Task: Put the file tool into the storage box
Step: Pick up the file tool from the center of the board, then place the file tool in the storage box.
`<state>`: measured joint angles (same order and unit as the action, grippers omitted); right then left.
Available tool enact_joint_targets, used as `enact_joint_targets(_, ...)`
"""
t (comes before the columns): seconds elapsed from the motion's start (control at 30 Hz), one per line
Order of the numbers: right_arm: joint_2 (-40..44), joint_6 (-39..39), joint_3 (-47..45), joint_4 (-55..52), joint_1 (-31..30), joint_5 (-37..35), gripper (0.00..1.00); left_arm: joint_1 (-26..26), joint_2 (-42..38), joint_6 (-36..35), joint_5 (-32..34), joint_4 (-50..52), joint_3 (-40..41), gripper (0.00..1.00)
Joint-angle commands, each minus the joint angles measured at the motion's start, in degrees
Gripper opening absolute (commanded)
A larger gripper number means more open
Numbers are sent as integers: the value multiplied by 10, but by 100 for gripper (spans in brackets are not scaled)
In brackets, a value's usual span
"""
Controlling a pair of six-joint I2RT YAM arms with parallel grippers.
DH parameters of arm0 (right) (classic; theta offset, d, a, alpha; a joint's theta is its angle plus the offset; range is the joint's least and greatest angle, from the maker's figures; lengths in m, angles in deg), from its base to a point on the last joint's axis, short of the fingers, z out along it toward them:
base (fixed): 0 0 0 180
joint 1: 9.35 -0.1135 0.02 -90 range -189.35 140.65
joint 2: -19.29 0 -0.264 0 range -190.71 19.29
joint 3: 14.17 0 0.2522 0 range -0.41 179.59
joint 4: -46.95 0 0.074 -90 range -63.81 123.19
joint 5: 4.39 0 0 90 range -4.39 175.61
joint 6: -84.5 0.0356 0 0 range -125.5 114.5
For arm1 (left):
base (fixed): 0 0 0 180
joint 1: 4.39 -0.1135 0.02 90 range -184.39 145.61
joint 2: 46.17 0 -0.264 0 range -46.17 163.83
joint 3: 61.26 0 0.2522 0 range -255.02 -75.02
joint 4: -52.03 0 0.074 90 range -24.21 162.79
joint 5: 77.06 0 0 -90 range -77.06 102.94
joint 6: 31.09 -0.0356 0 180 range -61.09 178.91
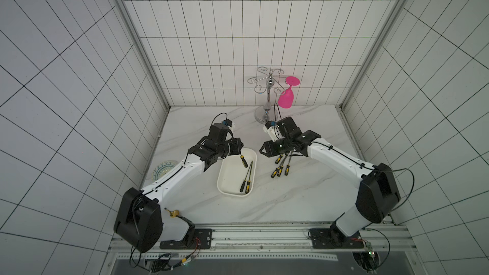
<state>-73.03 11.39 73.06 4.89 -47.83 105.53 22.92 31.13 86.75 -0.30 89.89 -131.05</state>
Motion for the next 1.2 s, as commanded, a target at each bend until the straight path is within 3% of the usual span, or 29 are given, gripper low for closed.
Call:
enact_joint_targets(0.0, 14, 26, -22, 2, 11, -19, 54, -1, 1, -42, 57, 69, 19, 0)
enact_joint_targets(0.37, 11, 37, -32, 4, 25, -28, 54, 31, 75, -64, 54, 86, 2, 0)
enact_joint_targets(0.73, 2, 73, -51, -16, 63, -63, 54, 64, 134, -40, 23, 89, -9, 0)
enact_joint_targets(0.77, -1, 75, -52, -21, 66, -70, 54, 64, 136, -40, 24, 89, -9, 3)
enact_joint_targets(0.87, -11, 80, -54, -35, 73, -83, 54, 64, 139, -42, 30, 92, -13, 27)
enact_joint_targets(0.9, -15, 80, -54, -36, 74, -83, 54, 64, 140, -42, 32, 93, -14, 31)
enact_joint_targets(0.97, -23, 80, -53, -40, 75, -82, 54, 64, 140, -44, 35, 94, -17, 36)
enact_joint_targets(1.17, -55, 77, -52, -45, 75, -88, 54, 64, 138, -40, 46, 88, -31, 39)
